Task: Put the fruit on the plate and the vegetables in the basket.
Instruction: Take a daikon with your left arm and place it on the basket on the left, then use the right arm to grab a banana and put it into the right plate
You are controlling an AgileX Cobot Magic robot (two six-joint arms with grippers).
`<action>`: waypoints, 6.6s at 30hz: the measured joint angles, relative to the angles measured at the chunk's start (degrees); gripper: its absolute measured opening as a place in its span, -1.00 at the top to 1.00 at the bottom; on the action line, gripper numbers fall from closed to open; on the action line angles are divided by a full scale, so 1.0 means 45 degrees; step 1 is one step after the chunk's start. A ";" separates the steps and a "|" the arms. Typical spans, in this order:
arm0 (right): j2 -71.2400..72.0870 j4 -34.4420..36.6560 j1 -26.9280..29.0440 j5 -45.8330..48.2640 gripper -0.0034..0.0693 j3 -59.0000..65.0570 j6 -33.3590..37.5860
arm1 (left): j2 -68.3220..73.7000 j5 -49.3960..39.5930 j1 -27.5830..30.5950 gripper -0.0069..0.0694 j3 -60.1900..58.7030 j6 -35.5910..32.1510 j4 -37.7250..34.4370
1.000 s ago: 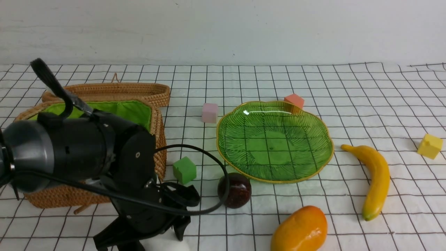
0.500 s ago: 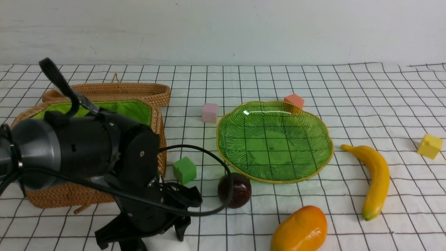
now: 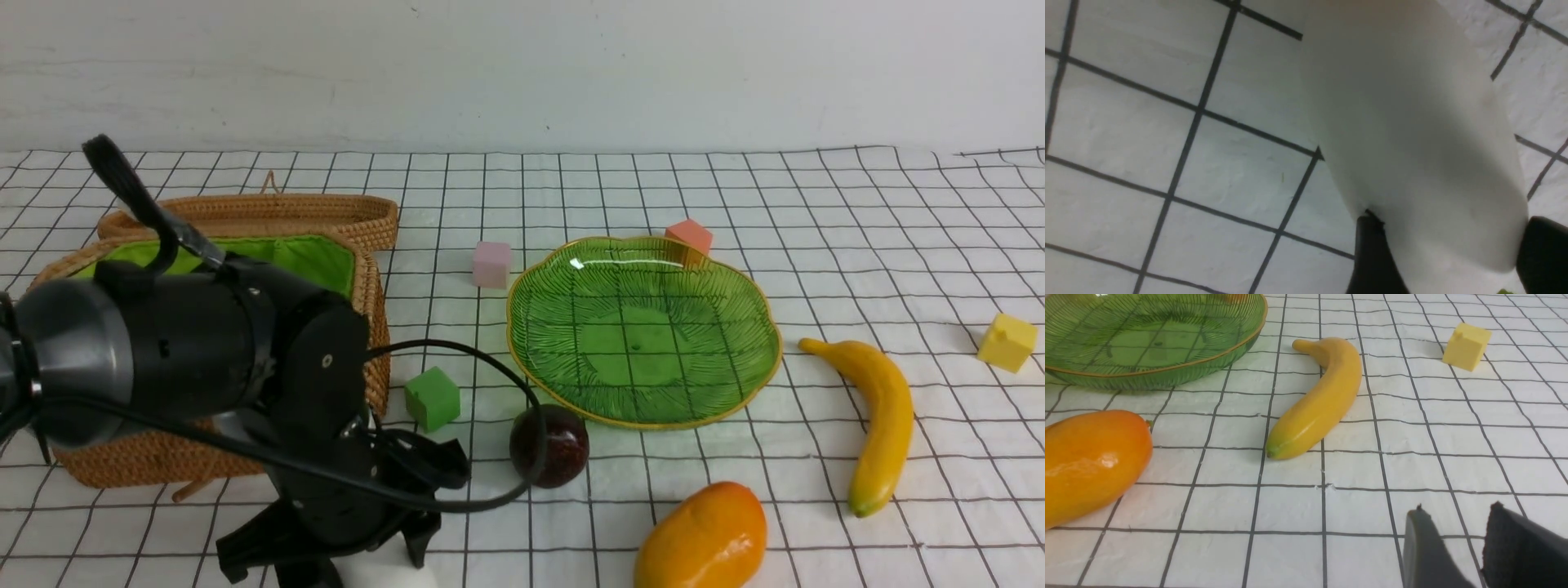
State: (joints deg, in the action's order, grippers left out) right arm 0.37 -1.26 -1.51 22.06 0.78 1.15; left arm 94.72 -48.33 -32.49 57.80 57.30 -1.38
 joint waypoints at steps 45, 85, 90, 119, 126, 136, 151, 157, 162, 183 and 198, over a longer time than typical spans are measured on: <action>0.0000 -0.0059 0.0000 0.0000 0.24 0.0000 -0.0012 | 0.2524 -0.2245 0.0000 -0.56 0.2283 -0.1796 0.0566; 0.0000 -0.0149 0.0000 0.0000 0.24 0.0000 -0.0023 | 0.0199 -0.2518 0.5495 -0.64 0.6524 0.1585 0.1630; 0.0000 -0.0149 0.0000 0.0000 0.24 0.0000 -0.0023 | -0.0094 -0.2484 0.5495 -0.88 0.6687 0.1123 0.1678; 0.0000 -0.0149 0.0000 0.0000 0.24 0.0000 -0.0023 | -1.1767 -0.2668 0.5495 0.85 -0.1322 -0.7898 -0.0242; 0.0000 -0.0137 0.0000 0.0000 0.24 0.0000 -0.0023 | -1.2282 0.0141 0.5495 0.85 -0.4405 -0.7898 -0.0897; 0.0000 -0.0149 0.0000 0.0000 0.24 0.0000 -0.0023 | -1.2270 0.0080 0.5482 0.85 -0.5419 -0.7909 -0.0912; 0.0000 -0.0149 0.0000 0.0000 0.24 0.0000 -0.0023 | -1.4174 0.2210 0.5482 0.85 -0.6668 -0.8214 -0.0236; 0.0000 -0.0149 0.0000 0.0000 0.24 0.0000 -0.0023 | -1.8533 0.3979 0.5496 0.85 -0.9642 -0.8843 0.0868; 0.0000 -0.0149 0.0000 0.0000 0.24 0.0000 -0.0023 | -2.0985 0.4597 0.5496 0.84 -1.1476 -0.8894 0.1106; 0.0000 -0.0189 0.0000 0.0000 0.24 0.0000 -0.0023 | -2.1168 0.5900 0.6133 0.80 -1.3205 -0.8946 0.1205; 0.0000 -0.0573 0.0000 -0.1057 0.24 0.0143 -0.0255 | -2.1168 0.5900 0.6133 0.76 -1.3205 -0.8946 0.1218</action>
State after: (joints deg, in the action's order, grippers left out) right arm 0.37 -3.84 -1.51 17.31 1.42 0.00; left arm -0.53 -21.78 -4.89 -1.62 17.04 4.10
